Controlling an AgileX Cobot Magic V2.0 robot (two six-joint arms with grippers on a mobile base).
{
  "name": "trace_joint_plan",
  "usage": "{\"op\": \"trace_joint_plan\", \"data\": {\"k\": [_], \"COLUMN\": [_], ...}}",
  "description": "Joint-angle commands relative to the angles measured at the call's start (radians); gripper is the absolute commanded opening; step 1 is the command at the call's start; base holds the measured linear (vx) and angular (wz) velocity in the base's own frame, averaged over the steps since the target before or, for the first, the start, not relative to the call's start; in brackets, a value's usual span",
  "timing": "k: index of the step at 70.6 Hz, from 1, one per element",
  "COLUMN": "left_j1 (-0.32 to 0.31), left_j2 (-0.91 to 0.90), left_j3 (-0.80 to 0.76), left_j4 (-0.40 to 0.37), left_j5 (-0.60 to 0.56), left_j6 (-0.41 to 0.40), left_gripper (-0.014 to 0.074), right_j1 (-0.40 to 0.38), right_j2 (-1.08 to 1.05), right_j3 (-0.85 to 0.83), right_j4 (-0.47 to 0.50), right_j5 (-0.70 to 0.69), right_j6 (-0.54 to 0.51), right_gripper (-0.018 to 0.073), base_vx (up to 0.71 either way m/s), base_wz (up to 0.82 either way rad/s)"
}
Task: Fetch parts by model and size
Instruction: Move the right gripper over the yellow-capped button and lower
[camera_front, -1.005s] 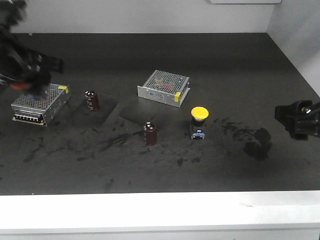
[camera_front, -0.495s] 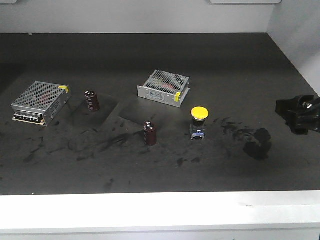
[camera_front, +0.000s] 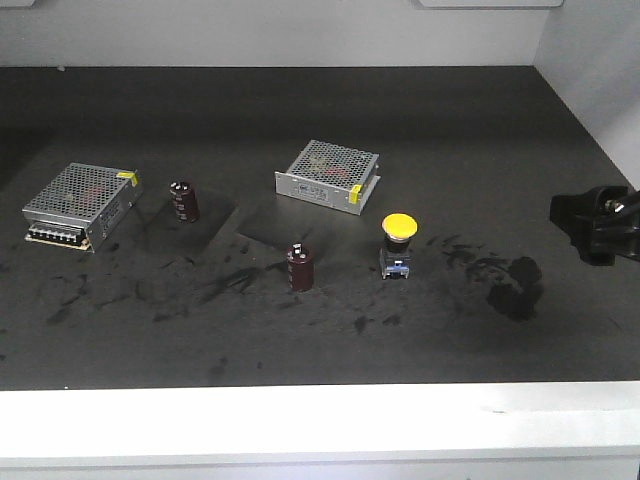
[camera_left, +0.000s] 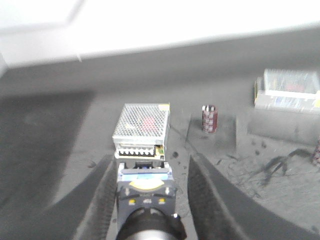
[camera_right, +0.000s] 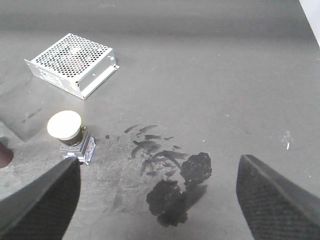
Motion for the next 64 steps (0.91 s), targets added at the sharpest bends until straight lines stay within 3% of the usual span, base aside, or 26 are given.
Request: {"op": "trace_joint_plan", "data": {"k": [1,14,23,47,55,64], "left_j1": [-0.001,-0.001,-0.001,-0.001,-0.001,-0.001], "left_j2": [-0.057,-0.108,-0.108,-0.108,-0.108,-0.108], "left_j3": [0.008,0.03,0.03,0.03,0.03,0.03], "left_j4": [0.015,0.015,0.029,0.06,0.068,0.068], "left_j5": [-0.085,-0.073,-0.073,-0.069,-0.059,-0.042], "left_j6": [-0.003,-0.003,-0.003,-0.003,-0.003,-0.003], "left_gripper": [-0.0008,-0.0008,-0.0008,-0.0008,-0.0008,-0.0008], "right_j1": [0.001,0.007,0.069,0.247,0.299,0.344], "right_j2": [-0.007,0.002,0.043,0.313,0.421,0.558], "right_j3": [-0.029,-0.036,-0.088,-0.382,-0.501,-0.649], "right_j4": [0.006,0.053,0.077,0.058,-0.034,-0.238], "right_j5": [-0.076,-0.078,-0.053,0.076,0.131,0.288], "right_j6": [-0.007,-0.044,-0.12,-0.038,0.059,0.261], "right_gripper": [0.0594,0.0594,0.0594,0.0594,0.0594,0.0594], "base_vx": [0.0,0.0,0.0,0.0,0.0,0.0], "base_wz": [0.0,0.0,0.0,0.0,0.0,0.0]}}
